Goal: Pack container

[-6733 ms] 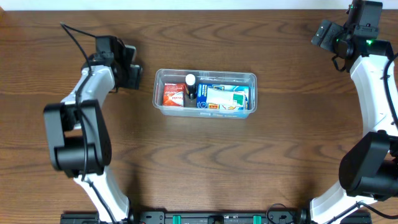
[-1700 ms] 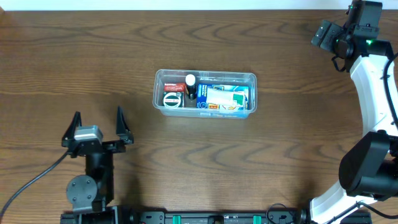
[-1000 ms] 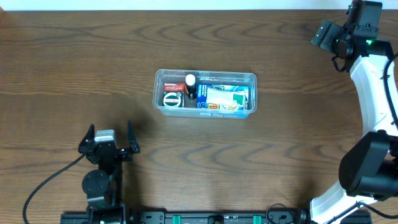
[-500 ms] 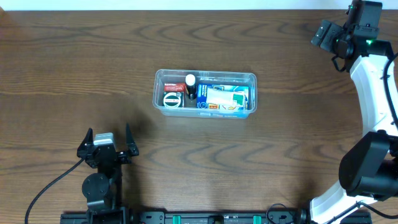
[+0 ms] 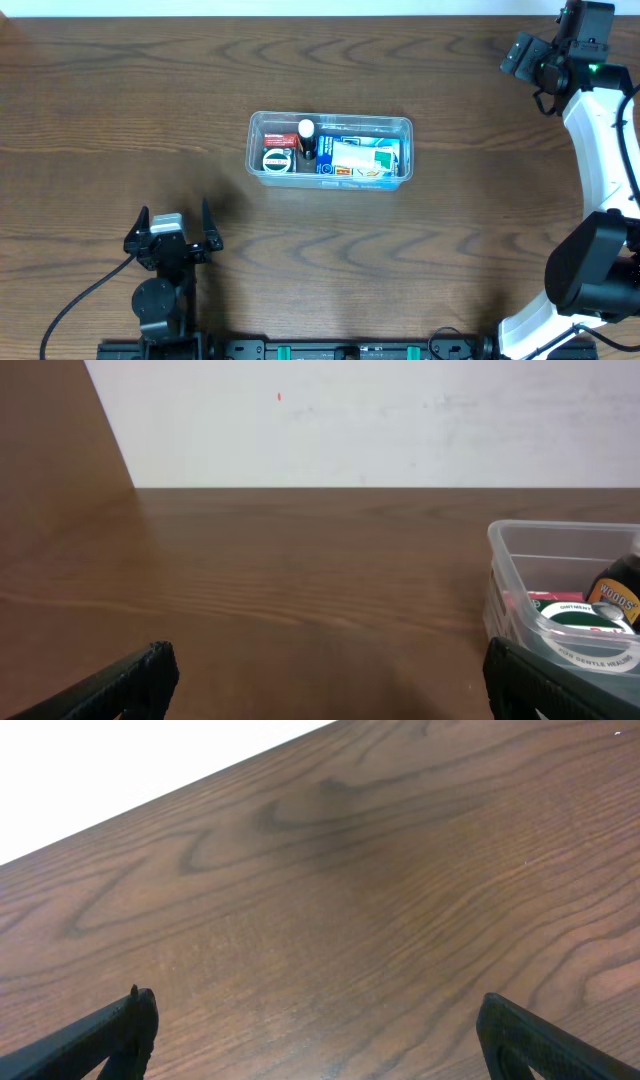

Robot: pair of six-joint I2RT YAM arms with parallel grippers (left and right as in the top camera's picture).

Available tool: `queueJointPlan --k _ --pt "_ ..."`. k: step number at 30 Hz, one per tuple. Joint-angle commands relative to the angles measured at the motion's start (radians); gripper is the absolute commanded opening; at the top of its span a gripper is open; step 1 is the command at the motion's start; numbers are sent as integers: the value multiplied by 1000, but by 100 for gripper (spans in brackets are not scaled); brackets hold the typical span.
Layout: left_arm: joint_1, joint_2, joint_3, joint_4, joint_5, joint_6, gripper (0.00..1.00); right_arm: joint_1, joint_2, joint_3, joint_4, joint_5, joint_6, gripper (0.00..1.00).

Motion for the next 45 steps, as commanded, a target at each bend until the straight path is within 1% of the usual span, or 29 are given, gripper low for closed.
queueJointPlan --k 1,11,14,17,20,23,30,33,37,45 --pt "19 105 -13 -46 -35 18 98 -3 2 -2 3 0 -1 99" --pt "24 511 -13 -44 -35 18 98 -3 1 -2 3 0 -1 99" --pt "24 608 -13 -44 -35 18 98 -3 1 -2 3 0 -1 99" --pt "24 650 -13 -44 -35 18 98 -3 2 -2 3 0 -1 99" --pt "24 623 -13 -45 -35 18 98 -3 1 -2 3 0 -1 99" --pt "24 553 -13 -44 -35 18 98 -3 1 -2 3 0 -1 99" --pt "24 295 -13 -44 -35 18 98 -3 2 -2 3 0 -1 99" --pt "21 212 -13 -44 -35 18 98 -3 1 -2 3 0 -1 99" --pt "-1 133 -13 -44 -35 18 98 -3 1 -2 3 0 -1 99" --pt "-70 41 -13 -44 -35 18 98 -3 1 -2 3 0 -1 99"
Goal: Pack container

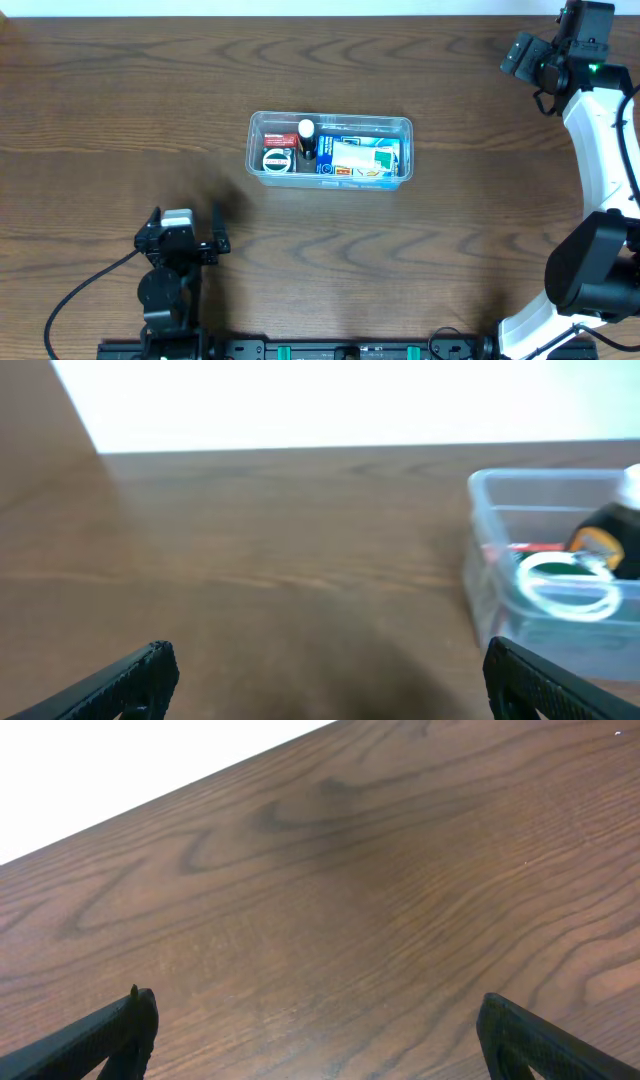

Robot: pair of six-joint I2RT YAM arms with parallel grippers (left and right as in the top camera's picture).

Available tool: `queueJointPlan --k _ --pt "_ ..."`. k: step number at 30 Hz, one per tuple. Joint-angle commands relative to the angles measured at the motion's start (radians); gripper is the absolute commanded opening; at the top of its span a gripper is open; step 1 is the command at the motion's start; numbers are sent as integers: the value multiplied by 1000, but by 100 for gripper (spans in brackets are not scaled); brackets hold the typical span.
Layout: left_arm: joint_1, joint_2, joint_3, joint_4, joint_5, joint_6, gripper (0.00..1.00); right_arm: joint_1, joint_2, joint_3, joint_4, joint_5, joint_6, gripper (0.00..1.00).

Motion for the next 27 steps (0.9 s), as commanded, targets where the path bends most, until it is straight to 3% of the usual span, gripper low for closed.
queueJointPlan --k 1,27 --pt "-14 -58 -17 -37 -29 18 98 -3 1 -2 3 0 -2 99" --pt "-14 -80 -17 -37 -29 18 98 -3 2 -2 3 0 -2 99"
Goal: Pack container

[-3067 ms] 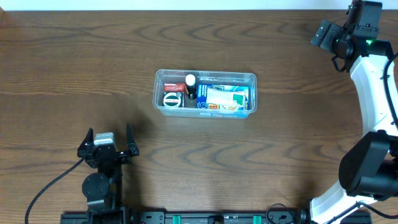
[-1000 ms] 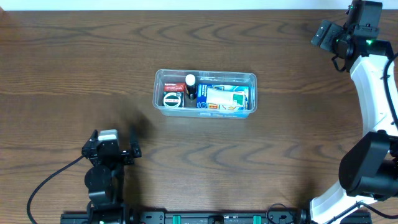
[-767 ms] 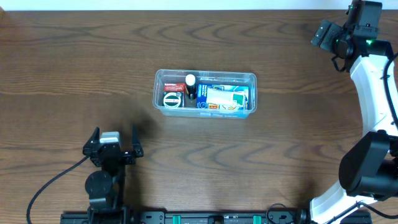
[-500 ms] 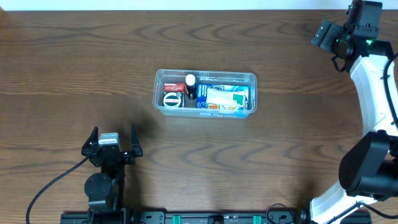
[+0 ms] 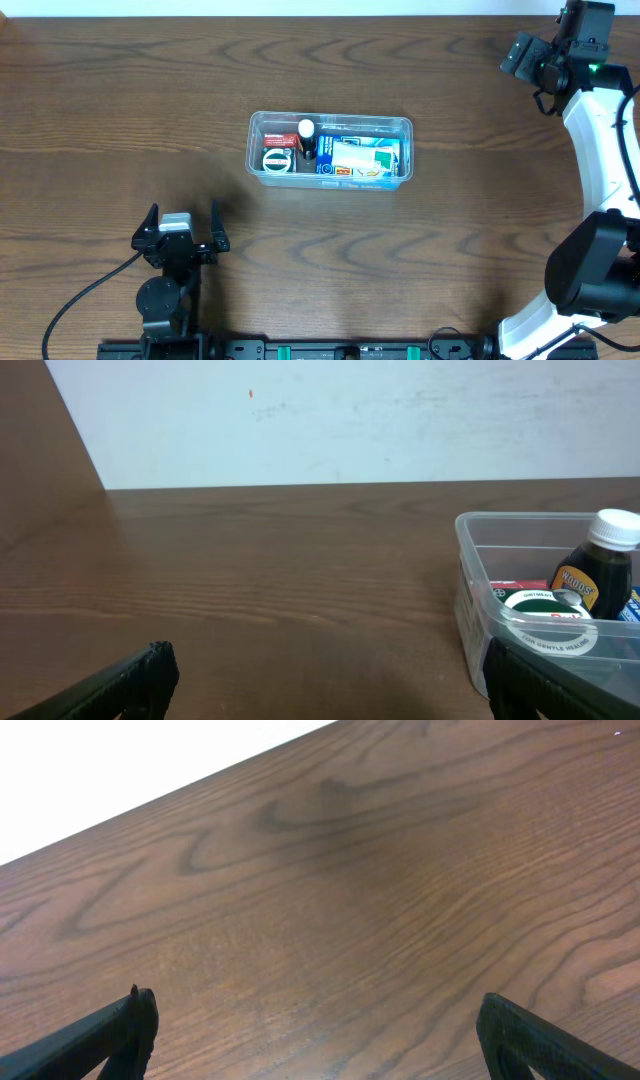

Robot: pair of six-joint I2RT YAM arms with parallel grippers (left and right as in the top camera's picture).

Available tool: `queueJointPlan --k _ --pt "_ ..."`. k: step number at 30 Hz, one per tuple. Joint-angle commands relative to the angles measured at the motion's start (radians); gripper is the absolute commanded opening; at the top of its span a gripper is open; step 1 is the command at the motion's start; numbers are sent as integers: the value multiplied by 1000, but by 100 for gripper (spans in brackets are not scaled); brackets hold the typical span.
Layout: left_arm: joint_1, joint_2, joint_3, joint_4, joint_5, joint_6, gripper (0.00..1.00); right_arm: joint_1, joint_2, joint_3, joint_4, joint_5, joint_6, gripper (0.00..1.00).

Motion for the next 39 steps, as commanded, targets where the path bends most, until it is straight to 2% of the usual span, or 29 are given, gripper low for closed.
queueJointPlan --k 1,15,19,23,26,32,35,39 --pt "-4 3 -17 -38 -28 18 98 -3 1 -2 3 0 -1 99" --pt "-4 3 -17 -38 -28 18 98 -3 -5 -2 -10 10 -6 99" --pt "-4 3 -17 -38 -28 18 98 6 -97 -2 -85 27 -9 99" --pt "-4 3 -17 -38 -28 18 98 6 -259 -39 -135 -25 -46 99" --pt "-4 3 -17 -38 -28 18 98 6 -407 -148 -59 -49 -103 99" --pt "-4 3 -17 -38 -28 18 98 6 -730 -540 261 -138 -209 99" --pt "-4 3 -17 -38 -28 18 98 6 -890 -747 431 -210 -227 99" --pt "-4 3 -17 -38 -28 18 98 6 -1081 -946 544 -263 -227 99"
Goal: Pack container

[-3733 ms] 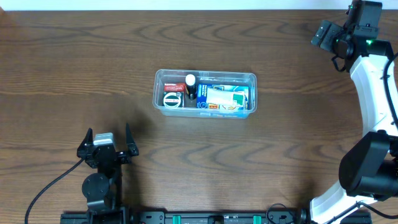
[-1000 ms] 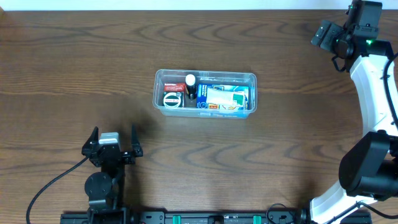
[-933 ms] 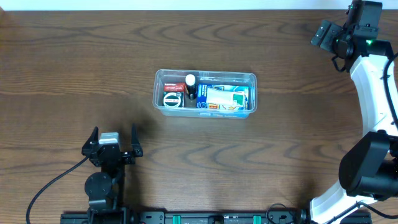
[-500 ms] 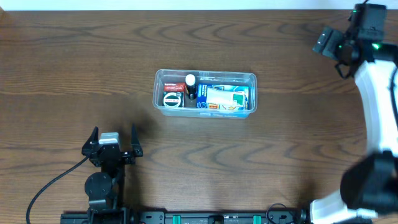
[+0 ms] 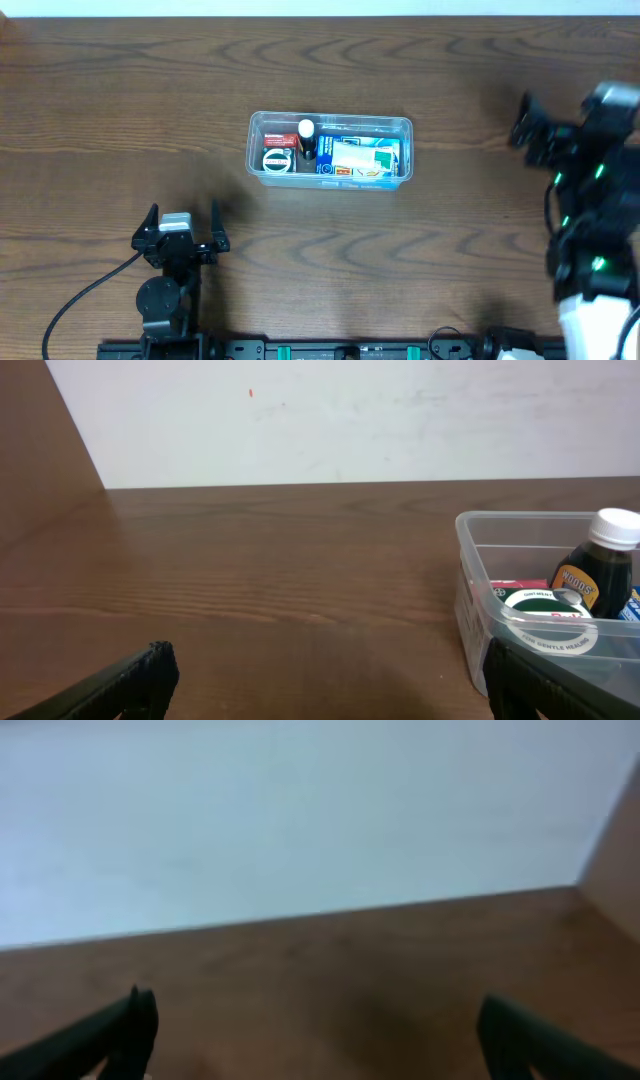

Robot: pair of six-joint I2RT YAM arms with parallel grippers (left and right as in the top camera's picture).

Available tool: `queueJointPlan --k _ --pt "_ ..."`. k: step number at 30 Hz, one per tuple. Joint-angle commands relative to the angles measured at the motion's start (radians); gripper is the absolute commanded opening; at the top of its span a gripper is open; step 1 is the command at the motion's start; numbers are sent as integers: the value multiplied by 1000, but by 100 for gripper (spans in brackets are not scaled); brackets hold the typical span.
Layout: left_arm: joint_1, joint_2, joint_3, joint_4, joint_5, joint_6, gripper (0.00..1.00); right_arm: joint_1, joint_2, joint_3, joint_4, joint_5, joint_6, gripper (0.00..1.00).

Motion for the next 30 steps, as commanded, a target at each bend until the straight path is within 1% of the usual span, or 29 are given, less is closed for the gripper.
queueJointPlan --k 1,4,9,14,19,25,30 --pt "-4 1 -18 -37 -27 18 98 6 -139 -119 33 -71 -33 99" --pt "-4 1 -18 -37 -27 18 98 6 -246 -206 36 -71 -72 99" --pt "-4 1 -18 -37 -27 18 98 6 -386 -336 36 -58 -192 99" --pt "-4 1 -18 -37 -27 18 98 6 -500 -457 40 2 -192 99" --pt "-4 1 -18 -37 -27 18 98 6 -602 -550 35 16 -192 99" --pt "-4 1 -18 -37 -27 18 98 6 -667 -625 35 16 -204 99" --pt "-4 1 -18 -37 -27 18 98 6 -680 -669 36 16 -203 99"
